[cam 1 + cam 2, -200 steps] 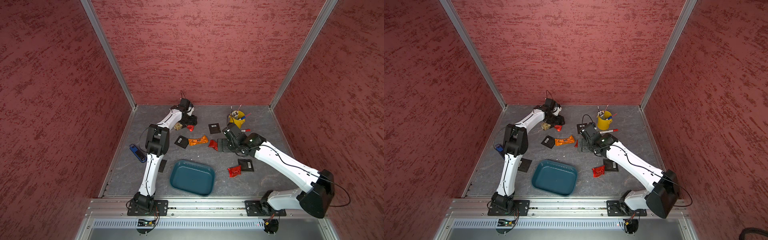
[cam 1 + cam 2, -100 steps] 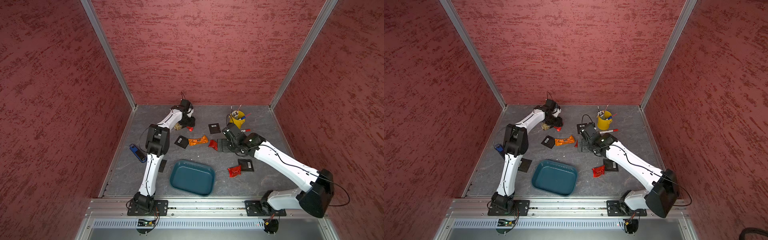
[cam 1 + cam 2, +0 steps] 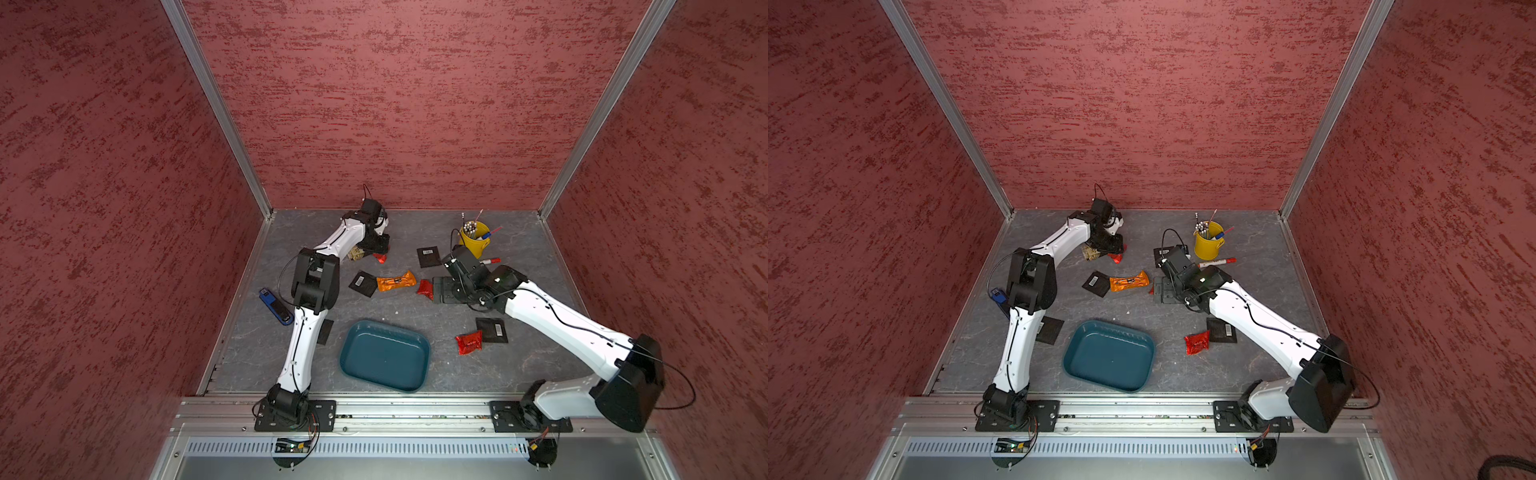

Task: Put the tea bags into the storage box
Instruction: Pick up the tea bag from the center of the board, then place the tea bag in the storage box.

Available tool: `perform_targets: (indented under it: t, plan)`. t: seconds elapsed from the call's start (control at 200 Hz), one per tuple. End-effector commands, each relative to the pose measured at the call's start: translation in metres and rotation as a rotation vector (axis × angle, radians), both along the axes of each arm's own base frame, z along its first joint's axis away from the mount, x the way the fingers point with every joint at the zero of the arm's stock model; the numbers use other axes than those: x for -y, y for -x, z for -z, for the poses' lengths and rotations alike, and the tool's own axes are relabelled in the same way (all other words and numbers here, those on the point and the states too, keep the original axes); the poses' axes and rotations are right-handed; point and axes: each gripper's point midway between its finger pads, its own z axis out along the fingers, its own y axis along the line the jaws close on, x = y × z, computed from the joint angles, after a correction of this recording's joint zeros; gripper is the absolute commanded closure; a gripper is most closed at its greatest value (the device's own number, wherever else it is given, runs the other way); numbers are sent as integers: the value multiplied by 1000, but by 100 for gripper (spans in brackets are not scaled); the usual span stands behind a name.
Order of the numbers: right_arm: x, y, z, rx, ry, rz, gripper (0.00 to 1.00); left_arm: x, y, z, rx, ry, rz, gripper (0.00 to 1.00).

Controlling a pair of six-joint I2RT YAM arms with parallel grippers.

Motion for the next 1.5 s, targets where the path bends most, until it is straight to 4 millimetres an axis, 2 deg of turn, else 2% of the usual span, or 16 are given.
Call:
perform_targets:
  t: [0.0, 0.135, 0.25, 0.381, 0.581, 0.626, 0.646, 0.766, 0.987, 1.167, 1.328, 1.493]
  plan:
    - [0, -1, 0, 8, -19, 8, 2, 1, 9, -37, 35, 34, 8, 59]
    - [1, -1, -1, 15, -27, 17, 2, -6, 28, -78, 88, 55, -5, 60]
    - [-1, -2, 1, 9, -26, 12, 2, -13, 54, -108, 119, 78, -17, 60]
    - [-4, -3, 4, -1, -31, 13, 2, -22, 101, -130, 108, 101, -48, 59]
    - [-12, -6, 21, -41, -30, 9, 2, -38, 184, -146, 90, 113, -89, 59]
    - [-13, -8, 22, -41, -27, 10, 2, -40, 201, -147, 81, 117, -91, 59]
    - [-14, -9, 31, -60, -9, 11, 2, -40, 209, -147, 76, 117, -90, 59]
    - [-17, -16, 47, -86, 36, 7, 2, -43, 249, -141, 39, 109, -94, 59]
    - [-22, -41, 65, -95, 74, -14, 2, -42, 303, -132, -23, 109, -107, 58]
    - [-30, -65, 71, -84, 67, -91, 2, -39, 329, -115, -89, 59, -95, 58]
    - [-39, -78, 83, -116, 85, -205, 2, -34, 341, -97, -130, 44, -94, 57]
    - [-41, -86, 98, -134, 112, -248, 2, -34, 350, -81, -170, 22, -98, 54]
